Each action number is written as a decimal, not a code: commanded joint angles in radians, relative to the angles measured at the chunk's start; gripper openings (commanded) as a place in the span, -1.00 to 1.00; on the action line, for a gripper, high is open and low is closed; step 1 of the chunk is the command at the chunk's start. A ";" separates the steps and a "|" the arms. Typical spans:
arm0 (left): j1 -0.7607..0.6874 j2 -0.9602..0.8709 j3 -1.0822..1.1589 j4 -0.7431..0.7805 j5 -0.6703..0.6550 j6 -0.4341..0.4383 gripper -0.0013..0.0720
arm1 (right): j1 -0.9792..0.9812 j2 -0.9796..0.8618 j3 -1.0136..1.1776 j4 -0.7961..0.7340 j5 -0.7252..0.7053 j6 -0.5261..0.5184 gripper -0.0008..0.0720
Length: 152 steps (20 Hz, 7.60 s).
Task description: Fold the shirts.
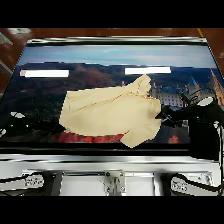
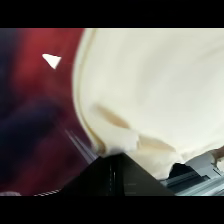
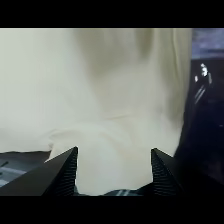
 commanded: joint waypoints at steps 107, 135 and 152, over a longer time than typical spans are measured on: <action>-0.064 -0.174 0.706 0.553 -0.525 -0.167 0.54 | 0.326 -0.139 0.458 -0.813 0.118 0.182 0.57; 0.308 0.188 -0.240 0.143 -0.072 0.069 0.93 | -0.036 0.061 0.033 -0.209 0.023 -0.039 0.56; 0.236 0.167 -0.243 0.095 -0.051 0.092 -0.88 | -0.037 0.069 -0.166 -0.124 0.155 -0.137 0.64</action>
